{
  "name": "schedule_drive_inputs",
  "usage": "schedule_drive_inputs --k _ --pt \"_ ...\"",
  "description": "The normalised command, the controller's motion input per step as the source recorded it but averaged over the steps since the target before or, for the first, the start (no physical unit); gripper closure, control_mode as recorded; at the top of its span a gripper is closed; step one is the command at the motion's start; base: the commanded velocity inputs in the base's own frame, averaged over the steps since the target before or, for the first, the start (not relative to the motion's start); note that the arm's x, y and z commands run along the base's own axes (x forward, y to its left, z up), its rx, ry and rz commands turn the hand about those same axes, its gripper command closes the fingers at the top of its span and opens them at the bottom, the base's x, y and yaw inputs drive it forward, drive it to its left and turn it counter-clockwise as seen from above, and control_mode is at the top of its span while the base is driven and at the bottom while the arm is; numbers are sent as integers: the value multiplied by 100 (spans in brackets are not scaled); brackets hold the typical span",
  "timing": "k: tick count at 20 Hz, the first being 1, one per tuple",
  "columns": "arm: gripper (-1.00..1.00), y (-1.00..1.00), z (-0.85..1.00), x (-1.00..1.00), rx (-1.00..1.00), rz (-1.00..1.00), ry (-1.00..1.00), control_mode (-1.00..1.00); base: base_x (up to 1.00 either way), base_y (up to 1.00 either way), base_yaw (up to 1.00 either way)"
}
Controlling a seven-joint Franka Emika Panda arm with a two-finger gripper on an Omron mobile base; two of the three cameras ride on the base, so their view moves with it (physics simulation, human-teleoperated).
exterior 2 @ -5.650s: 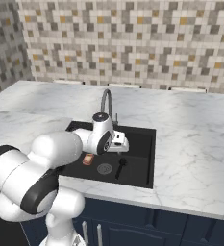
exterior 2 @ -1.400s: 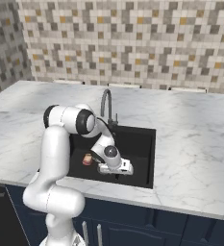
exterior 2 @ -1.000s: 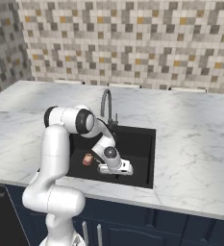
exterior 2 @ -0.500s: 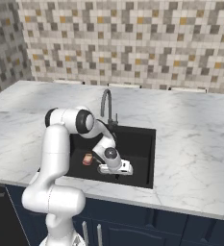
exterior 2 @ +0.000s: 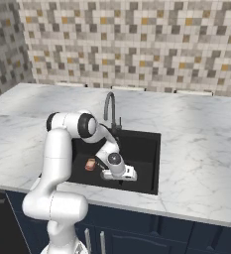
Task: Pick up the bar soap and dish brush from the sink, and place them back in the cabinet, and close the cabinet doors.
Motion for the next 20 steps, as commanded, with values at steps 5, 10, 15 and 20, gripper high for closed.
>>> schedule_drive_inputs --k 5,10,15,20 --pt "100 0 0 0 0 0 0 -100 0 0 0" --pt "100 0 0 0 0 0 0 -100 0 0 0" --pt "100 0 20 0 0 0 -5 -100 0 0 0" --pt "100 0 51 -9 0 0 -15 -100 0 0 0"
